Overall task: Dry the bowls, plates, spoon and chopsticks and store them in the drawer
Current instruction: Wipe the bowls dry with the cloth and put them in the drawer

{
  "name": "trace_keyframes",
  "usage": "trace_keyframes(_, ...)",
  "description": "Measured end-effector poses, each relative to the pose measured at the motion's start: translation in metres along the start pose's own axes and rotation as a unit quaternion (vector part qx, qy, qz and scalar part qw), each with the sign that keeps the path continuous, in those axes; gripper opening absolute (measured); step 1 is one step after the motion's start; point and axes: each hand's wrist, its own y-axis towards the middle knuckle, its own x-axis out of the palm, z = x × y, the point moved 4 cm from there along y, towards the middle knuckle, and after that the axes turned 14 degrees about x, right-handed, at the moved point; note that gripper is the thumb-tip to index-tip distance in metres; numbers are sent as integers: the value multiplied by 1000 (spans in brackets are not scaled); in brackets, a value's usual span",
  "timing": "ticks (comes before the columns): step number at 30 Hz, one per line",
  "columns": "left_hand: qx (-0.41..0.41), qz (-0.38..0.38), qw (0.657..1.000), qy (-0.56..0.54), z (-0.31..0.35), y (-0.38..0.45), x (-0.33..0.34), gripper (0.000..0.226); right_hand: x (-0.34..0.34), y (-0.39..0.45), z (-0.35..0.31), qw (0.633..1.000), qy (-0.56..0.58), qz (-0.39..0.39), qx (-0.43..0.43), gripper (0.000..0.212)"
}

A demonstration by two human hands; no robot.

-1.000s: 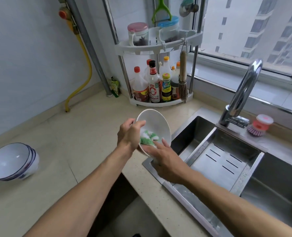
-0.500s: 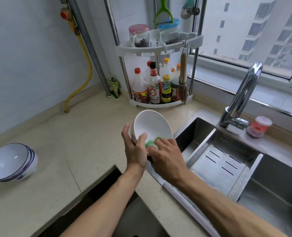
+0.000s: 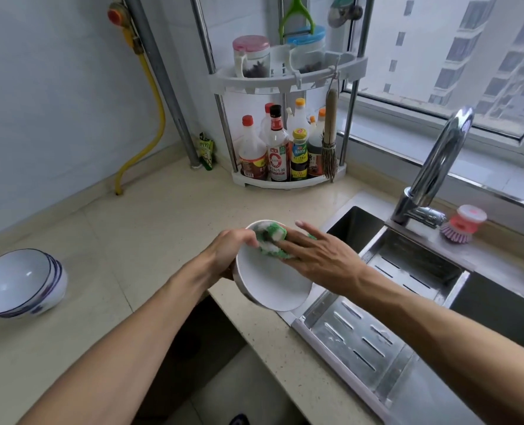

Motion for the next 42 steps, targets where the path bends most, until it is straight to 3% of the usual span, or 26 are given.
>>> trace_keyframes(3, 0, 58, 997, -41, 1, 0, -2, 56, 7, -12, -13, 986, 148, 50, 58, 80)
trace_keyframes(6, 1, 127, 988, -90, -5, 3, 0, 47, 4, -24, -31, 950, 295, 52, 87, 42)
trace_keyframes(10, -53, 68, 981, -175, -16, 11, 10, 71, -5, -28, -23, 946, 299, 96, 76, 11)
trace_keyframes(11, -45, 61, 985, -156, -13, 14, 11, 73, -5, -27, -21, 947, 294, 107, 69, 3)
trace_keyframes(13, 51, 80, 995, 7, -2, 18, 6, 74, -8, -27, -17, 945, 298, 117, 68, 13)
trace_keyframes(14, 132, 85, 979, 129, 5, 17, 3, 76, -9, -27, -15, 945, 301, 113, 67, 16)
trace_keyframes(16, 260, -29, 893, 365, 17, 7, 15, 88, -8, -29, -9, 947, 297, 102, 64, 16)
trace_keyframes(17, 277, -116, 826, 477, 14, 4, 24, 89, -7, -29, -7, 948, 297, 96, 63, 17)
trace_keyframes(19, 282, -221, 690, 629, 1, 3, 35, 64, -7, -31, -3, 949, 296, 87, 64, 19)
trace_keyframes(20, 290, -224, 662, 654, -2, 5, 39, 43, -6, -31, -2, 950, 295, 82, 63, 20)
trace_keyframes(22, 314, -194, 647, 667, -2, 10, 42, 19, 2, -31, 1, 949, 299, 78, 67, 19)
trace_keyframes(24, 300, -180, 676, 649, 0, 13, 42, 18, 8, -32, 11, 939, 316, 83, 110, 27)
trace_keyframes(26, 238, -178, 774, 559, -3, 16, 40, 20, 13, -36, 24, 912, 348, 101, 194, 45)
trace_keyframes(28, 167, -176, 886, 394, -6, 14, 41, 15, 16, -43, 34, 842, 424, 122, 310, 44)
trace_keyframes(30, 127, -164, 948, 241, -5, 10, 47, 20, 24, -49, 33, 746, 522, 134, 390, 33)
trace_keyframes(33, 111, -123, 975, 149, 0, 6, 59, 18, 19, -48, 7, 609, 672, 143, 397, 29)
trace_keyframes(35, 108, -102, 984, 99, 2, 7, 66, 10, 6, -41, -15, 550, 744, 108, 365, 33)
trace_keyframes(36, 110, -94, 986, 88, 4, 7, 67, 8, 3, -38, -23, 547, 753, 99, 352, 37)
trace_keyframes(39, 121, -110, 985, 61, 11, 3, 74, 11, 13, -33, -11, 589, 719, 92, 357, 39)
trace_keyframes(40, 122, -118, 984, 57, 15, 1, 76, 10, 19, -31, 3, 576, 723, 89, 372, 38)
trace_keyframes(42, 121, -122, 983, 61, 19, -2, 82, 15, 29, -26, 21, 514, 764, 78, 383, 38)
